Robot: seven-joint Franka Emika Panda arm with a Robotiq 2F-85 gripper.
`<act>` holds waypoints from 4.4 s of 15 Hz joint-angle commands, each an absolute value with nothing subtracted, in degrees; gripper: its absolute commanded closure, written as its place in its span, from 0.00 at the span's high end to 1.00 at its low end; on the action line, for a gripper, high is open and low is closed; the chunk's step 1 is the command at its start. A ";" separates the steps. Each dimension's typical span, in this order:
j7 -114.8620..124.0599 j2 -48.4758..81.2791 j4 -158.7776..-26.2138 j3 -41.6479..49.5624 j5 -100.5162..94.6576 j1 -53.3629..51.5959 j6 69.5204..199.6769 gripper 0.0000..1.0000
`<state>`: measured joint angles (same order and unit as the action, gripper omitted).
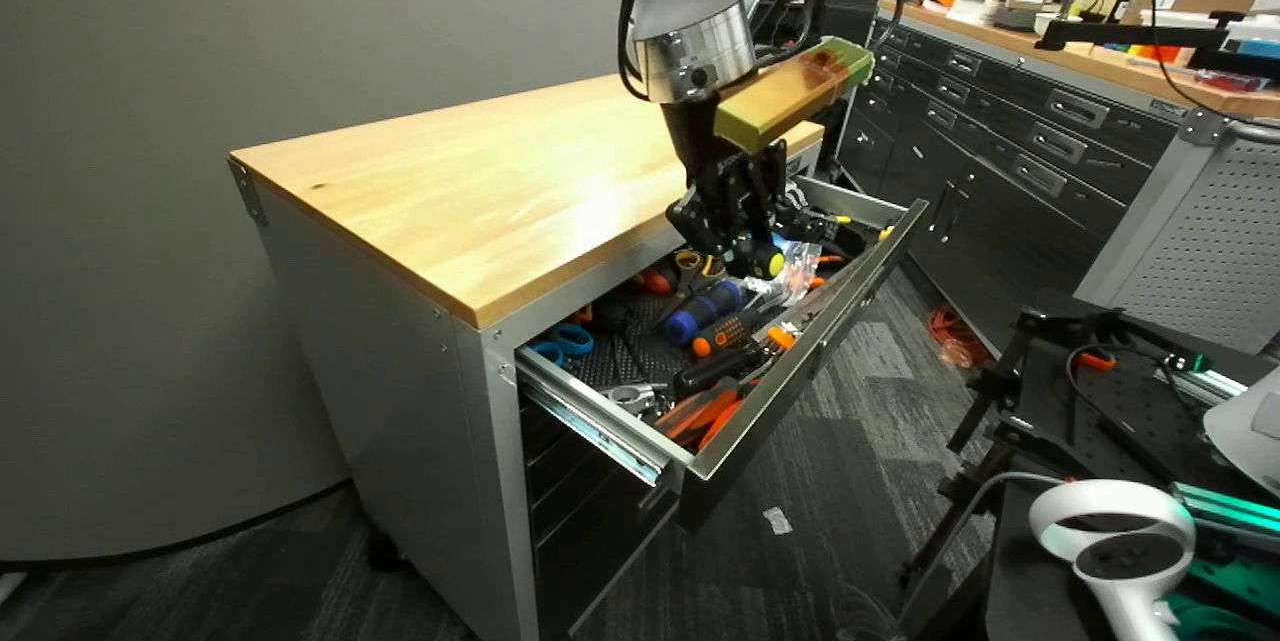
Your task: Pick up the screwdriver from the top of the cabinet, put it in the drawer and close the drawer.
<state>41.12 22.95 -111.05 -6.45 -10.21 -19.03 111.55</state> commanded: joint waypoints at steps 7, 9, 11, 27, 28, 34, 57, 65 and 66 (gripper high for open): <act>23.93 21.05 -113.97 -8.13 -0.16 -15.17 99.99 1.00; 21.16 22.65 -114.67 -7.87 2.16 -14.18 96.12 0.95; 20.06 24.45 -115.56 -7.71 4.16 -13.61 93.46 0.71; 44.33 28.20 -115.99 -4.32 -5.85 -21.23 117.12 0.06; 45.30 28.42 -115.50 -4.14 -7.55 -21.56 118.03 0.08; 47.96 30.76 -112.72 -3.37 -15.57 -22.56 125.06 0.05; 45.90 36.56 -102.37 -1.02 -20.04 -24.69 132.66 0.32; 18.45 23.07 -107.58 -6.84 -9.80 -17.55 114.28 0.84; 15.46 21.36 -107.00 -7.44 -8.60 -16.69 112.45 0.90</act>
<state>23.31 28.30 -105.59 -5.56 -11.73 -18.99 117.85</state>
